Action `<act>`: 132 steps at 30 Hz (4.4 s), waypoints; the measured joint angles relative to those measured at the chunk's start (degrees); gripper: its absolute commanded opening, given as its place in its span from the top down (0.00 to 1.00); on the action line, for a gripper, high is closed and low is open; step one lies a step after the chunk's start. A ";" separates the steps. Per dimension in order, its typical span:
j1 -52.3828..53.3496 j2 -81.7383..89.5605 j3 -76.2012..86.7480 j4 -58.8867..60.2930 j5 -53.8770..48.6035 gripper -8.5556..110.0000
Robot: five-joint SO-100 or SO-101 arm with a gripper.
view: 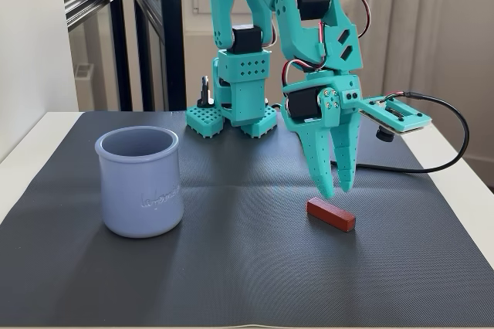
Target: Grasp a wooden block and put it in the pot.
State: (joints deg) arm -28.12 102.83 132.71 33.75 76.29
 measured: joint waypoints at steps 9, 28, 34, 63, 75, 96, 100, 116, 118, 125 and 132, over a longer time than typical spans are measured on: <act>0.00 0.00 0.62 0.00 4.48 0.81; 0.79 -13.36 -7.03 -2.02 5.01 0.91; 0.79 -13.36 -7.03 -2.02 4.83 0.92; 35.60 23.99 -7.03 15.56 -13.18 0.91; 45.18 25.31 -7.03 17.14 -19.60 0.91; 42.98 25.66 -5.89 17.14 -25.49 0.93; 39.73 31.64 -5.19 17.14 -34.37 0.93; 27.69 71.46 25.58 17.31 -70.49 0.93; 26.81 74.79 29.53 17.31 -71.46 0.93; 26.72 81.30 38.94 17.31 -71.98 0.93; 26.72 86.66 45.88 17.31 -71.98 0.93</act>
State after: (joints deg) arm -1.41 189.49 178.59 51.06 4.31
